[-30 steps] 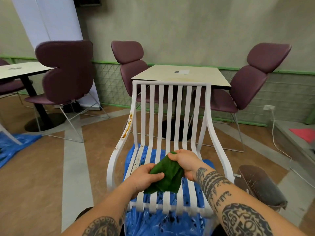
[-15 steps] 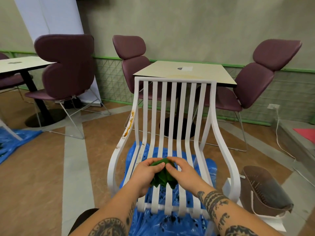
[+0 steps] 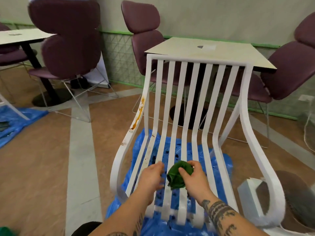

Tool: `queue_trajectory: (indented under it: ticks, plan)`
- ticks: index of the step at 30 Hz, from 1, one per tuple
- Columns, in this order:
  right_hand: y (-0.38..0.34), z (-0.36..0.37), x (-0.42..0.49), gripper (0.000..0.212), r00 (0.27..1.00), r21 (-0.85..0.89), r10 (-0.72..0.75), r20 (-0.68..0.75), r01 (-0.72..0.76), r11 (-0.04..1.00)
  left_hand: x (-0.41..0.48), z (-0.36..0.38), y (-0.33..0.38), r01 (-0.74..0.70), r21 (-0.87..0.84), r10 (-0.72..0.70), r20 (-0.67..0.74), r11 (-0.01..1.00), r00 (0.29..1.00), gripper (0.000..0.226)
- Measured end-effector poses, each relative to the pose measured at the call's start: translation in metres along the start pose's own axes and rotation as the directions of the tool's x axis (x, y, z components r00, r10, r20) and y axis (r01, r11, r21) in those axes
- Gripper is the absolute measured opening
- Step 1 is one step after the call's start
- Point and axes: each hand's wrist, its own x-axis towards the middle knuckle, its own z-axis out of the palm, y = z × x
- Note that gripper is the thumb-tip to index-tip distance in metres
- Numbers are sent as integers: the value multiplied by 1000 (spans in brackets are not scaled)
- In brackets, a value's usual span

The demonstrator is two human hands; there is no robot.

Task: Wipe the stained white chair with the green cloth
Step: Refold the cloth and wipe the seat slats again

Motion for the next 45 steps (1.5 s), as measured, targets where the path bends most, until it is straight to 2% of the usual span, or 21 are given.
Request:
queue_trajectory:
  ticks: [3, 6, 9, 12, 14, 18, 21, 25, 34, 37, 42, 45]
  plan:
    - [4, 16, 35, 18, 999, -137, 9, 50, -2, 991, 41, -22, -15, -83, 145, 121, -284, 986, 951, 25]
    - [6, 38, 65, 17, 993, -293, -28, 113, 60, 954, 71, -39, -21, 15, 295, 120, -435, 956, 893, 23]
    - [12, 66, 93, 14, 977, -456, -111, 185, 185, 871, 103, -44, -30, 135, 263, 19, -510, 955, 860, 25]
    - [25, 93, 109, 20, 951, -631, -74, 300, 255, 733, 126, -47, -42, 134, 171, -26, -522, 976, 853, 27]
    - [33, 104, 116, 25, 955, -686, -56, 291, 249, 684, 134, -48, -47, 91, 157, 2, -511, 983, 860, 21]
    - [35, 107, 134, 25, 967, -685, -77, 243, 227, 693, 140, -40, -50, 73, 126, 4, -525, 989, 851, 28]
    - [35, 106, 153, 24, 973, -690, -97, 208, 217, 691, 134, -34, -47, 68, 64, -21, -548, 996, 836, 24]
    - [33, 109, 185, 27, 979, -696, -107, 173, 199, 690, 122, -30, -45, 4, -24, -16, -527, 1000, 850, 22]
    - [24, 116, 270, 31, 986, -722, -133, 99, 163, 672, 130, -22, -51, -41, 33, 52, -564, 999, 824, 34]
    - [18, 119, 299, 30, 985, -763, -158, 75, 159, 626, 132, -20, -53, -44, 54, 67, -567, 998, 821, 36]
    - [18, 127, 316, 22, 969, -825, -227, 95, 204, 527, 138, -21, -59, -20, 131, 92, -566, 991, 819, 40]
    - [23, 126, 311, 28, 962, -821, -223, 157, 253, 511, 140, -22, -62, 16, 140, 66, -561, 990, 825, 38]
